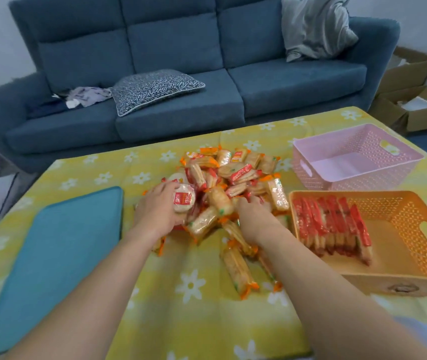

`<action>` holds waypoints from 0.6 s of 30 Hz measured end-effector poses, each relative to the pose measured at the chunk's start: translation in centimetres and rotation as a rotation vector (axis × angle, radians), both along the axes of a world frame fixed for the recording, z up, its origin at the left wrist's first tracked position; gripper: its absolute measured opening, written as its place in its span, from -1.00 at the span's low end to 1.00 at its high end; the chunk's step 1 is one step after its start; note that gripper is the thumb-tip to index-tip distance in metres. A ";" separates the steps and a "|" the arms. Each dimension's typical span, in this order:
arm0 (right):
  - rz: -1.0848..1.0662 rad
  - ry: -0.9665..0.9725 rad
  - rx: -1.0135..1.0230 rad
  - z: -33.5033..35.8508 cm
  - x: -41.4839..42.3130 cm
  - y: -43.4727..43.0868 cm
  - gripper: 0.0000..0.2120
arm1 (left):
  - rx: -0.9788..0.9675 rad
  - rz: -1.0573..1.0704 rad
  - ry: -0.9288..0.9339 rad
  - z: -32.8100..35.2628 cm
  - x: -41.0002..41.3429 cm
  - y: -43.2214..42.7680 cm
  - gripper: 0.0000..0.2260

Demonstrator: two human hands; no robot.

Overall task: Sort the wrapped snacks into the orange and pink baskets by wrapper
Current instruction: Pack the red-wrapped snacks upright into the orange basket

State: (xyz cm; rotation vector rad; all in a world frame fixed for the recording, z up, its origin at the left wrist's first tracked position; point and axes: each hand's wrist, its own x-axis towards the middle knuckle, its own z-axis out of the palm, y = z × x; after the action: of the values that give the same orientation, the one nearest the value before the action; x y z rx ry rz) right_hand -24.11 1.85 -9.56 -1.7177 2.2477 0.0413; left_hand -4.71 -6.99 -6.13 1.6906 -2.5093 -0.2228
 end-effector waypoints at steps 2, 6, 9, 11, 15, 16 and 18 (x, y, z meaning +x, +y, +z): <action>-0.028 0.039 -0.022 -0.5 -0.2 -0.6 -0.56 | 0.049 -0.057 -0.112 -0.3 -0.1 -1.6 -0.20; -0.031 0.146 -0.003 -0.2 -0.9 -0.9 -0.60 | 0.036 -0.087 -0.234 -2.0 -0.3 -3.1 -0.10; -0.030 0.169 0.011 0.3 -1.1 -0.7 -0.57 | -0.107 -0.064 -0.253 -2.1 -0.5 -3.2 -0.16; -0.031 0.192 0.050 0.3 -1.0 -0.6 -0.55 | -0.147 -0.025 -0.256 -1.7 -0.3 -3.3 -0.20; -0.077 0.183 0.102 -0.1 -0.5 -0.4 -0.53 | -0.019 0.053 -0.126 -1.4 0.6 -4.3 -0.17; -0.081 0.168 0.086 -0.2 -0.5 -0.5 -0.52 | 0.024 0.072 -0.045 -1.5 0.7 -4.9 -0.16; -0.058 0.153 0.064 -0.4 -0.7 -0.7 -0.52 | 0.108 0.096 0.113 -1.6 0.8 -5.9 -0.17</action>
State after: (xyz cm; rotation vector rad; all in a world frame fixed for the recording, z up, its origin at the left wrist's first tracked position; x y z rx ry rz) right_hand -24.83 1.11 -9.96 -1.6662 2.3764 0.2374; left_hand -3.96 -12.84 -7.75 1.7781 -2.3684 -0.4389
